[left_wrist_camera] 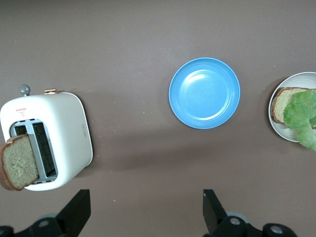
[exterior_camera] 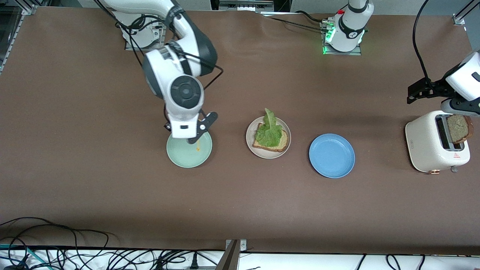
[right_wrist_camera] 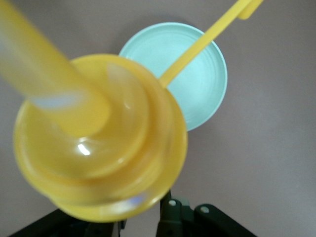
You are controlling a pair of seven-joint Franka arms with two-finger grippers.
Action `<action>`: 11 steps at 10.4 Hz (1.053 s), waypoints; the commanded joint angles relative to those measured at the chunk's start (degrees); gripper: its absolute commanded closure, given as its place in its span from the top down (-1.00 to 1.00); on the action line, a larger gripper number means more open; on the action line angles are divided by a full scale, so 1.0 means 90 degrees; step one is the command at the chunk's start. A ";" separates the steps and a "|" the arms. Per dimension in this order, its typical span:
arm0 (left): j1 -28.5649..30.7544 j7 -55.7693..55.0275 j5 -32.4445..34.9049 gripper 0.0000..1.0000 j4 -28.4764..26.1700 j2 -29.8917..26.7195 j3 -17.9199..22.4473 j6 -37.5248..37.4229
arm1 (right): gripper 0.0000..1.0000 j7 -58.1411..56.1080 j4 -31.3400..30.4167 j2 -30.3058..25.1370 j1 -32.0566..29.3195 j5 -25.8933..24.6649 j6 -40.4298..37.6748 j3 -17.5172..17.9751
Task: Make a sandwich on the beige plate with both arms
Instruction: 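Move the mustard bottle with the right gripper back over the mint-green plate, then carry the mustard bottle with the right gripper beside the mint-green plate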
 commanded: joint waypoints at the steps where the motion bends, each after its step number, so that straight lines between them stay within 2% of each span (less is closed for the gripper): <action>1: -0.0078 -0.0018 0.0230 1.00 0.0152 0.0123 -0.0027 -0.0125 | -1.00 -0.0734 -0.1482 -0.1053 -0.0774 0.0258 0.0795 0.0336; 3: -0.0127 -0.0057 0.0230 1.00 0.0152 0.0269 -0.0036 -0.0076 | -1.00 -0.1739 -0.2528 -0.1591 -0.1516 0.0696 0.1626 0.0356; 5: -0.0098 0.0011 0.0191 1.00 0.0162 0.0338 -0.0046 -0.0066 | -1.00 -0.2591 -0.3408 -0.1895 -0.2045 0.0796 0.2465 0.0366; 6: -0.0098 -0.0018 0.0143 1.00 0.0162 0.0338 -0.0046 -0.0066 | -1.00 -0.3010 -0.3643 -0.1935 -0.2269 0.0796 0.2730 0.0376; 7: -0.0098 -0.0076 0.0113 1.00 0.0162 0.0338 -0.0046 -0.0066 | -1.00 -0.3353 -0.3771 -0.1945 -0.2591 0.0845 0.2878 0.0560; 9: -0.0098 -0.0077 0.0162 1.00 0.0181 0.0464 -0.0036 -0.0047 | -1.00 -0.3736 -0.3976 -0.1819 -0.2905 0.1369 0.3306 0.0659; 11: 0.0067 -0.0057 0.0201 1.00 0.0464 0.0707 0.0128 0.0012 | -1.00 -0.4241 -0.4114 -0.1546 -0.3071 0.1567 0.3922 0.0679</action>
